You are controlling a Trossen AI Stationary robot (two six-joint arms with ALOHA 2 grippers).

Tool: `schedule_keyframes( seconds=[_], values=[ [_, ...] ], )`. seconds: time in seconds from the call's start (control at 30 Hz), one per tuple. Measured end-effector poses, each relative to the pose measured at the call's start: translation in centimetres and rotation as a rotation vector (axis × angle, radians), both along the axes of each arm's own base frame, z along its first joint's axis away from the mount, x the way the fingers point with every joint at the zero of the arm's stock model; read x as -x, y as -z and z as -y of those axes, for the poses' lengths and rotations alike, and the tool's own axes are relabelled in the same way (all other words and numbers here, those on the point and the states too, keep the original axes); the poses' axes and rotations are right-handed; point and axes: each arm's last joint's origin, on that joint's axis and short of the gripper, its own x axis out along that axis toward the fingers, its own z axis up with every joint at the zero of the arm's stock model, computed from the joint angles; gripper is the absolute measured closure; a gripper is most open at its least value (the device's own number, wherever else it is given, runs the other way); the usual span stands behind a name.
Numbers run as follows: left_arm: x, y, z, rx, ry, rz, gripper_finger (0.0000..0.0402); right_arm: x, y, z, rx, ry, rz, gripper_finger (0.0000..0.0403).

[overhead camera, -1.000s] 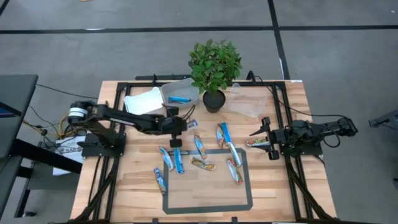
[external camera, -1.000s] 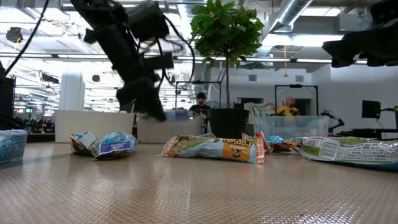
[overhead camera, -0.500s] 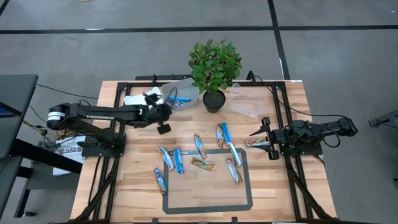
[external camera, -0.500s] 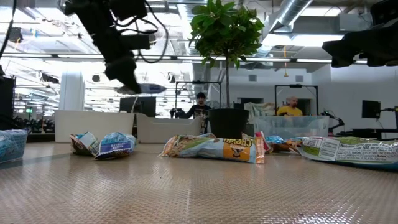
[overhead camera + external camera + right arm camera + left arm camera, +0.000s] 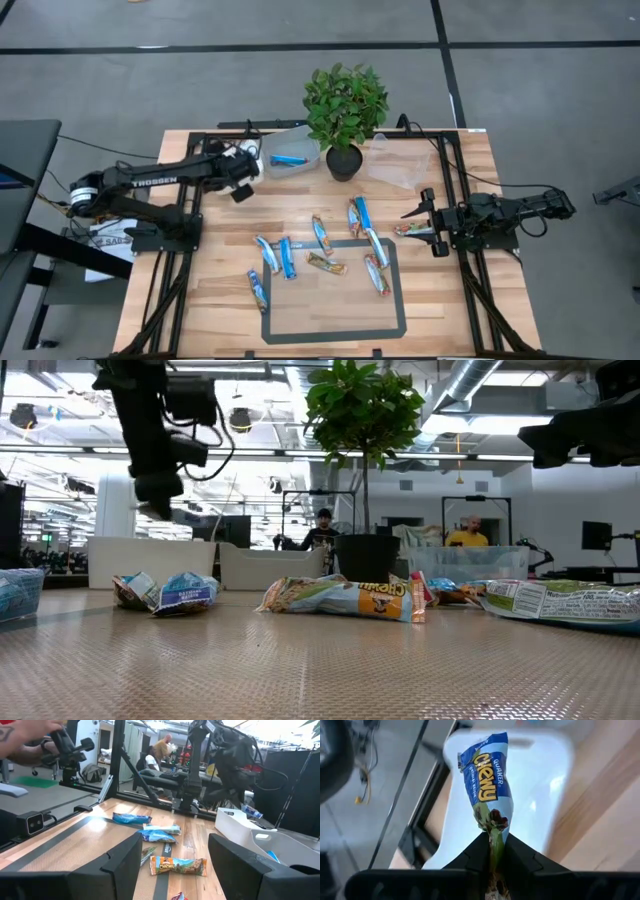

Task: Pick and place Granola Bars by type
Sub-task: Put the blue granola bar into the white bin

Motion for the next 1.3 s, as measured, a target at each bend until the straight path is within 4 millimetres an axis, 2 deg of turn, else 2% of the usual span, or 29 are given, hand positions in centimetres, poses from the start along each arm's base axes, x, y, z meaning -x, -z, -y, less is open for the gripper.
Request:
schedule_keyframes(
  seconds=[0.2,0.47,0.8,0.9,1.1,1.3],
  values=[
    [1.0,1.1,-1.3,0.030,-0.072,-0.058,0.0361,0.0,0.0,0.0,0.000,0.000,0.000,0.0179],
    [1.5,3.0,-1.6,0.038,-0.059,-0.064,0.0353,0.0,0.0,0.0,0.000,0.000,0.000,0.0179],
    [1.3,3.0,-1.7,0.060,-0.043,-0.034,0.0253,0.0,0.0,0.0,0.000,0.000,0.000,0.0179],
    [1.2,3.0,-1.6,0.060,-0.035,-0.025,0.0236,0.0,0.0,0.0,0.000,0.000,0.000,0.0179],
    [0.2,2.4,-0.4,0.080,0.082,0.058,0.0234,0.0,0.0,0.0,0.000,0.000,0.000,0.0179],
    [-0.5,1.2,2.8,0.112,0.295,0.131,0.0237,0.0,0.0,0.0,0.000,0.000,0.000,0.0179]
  ],
)
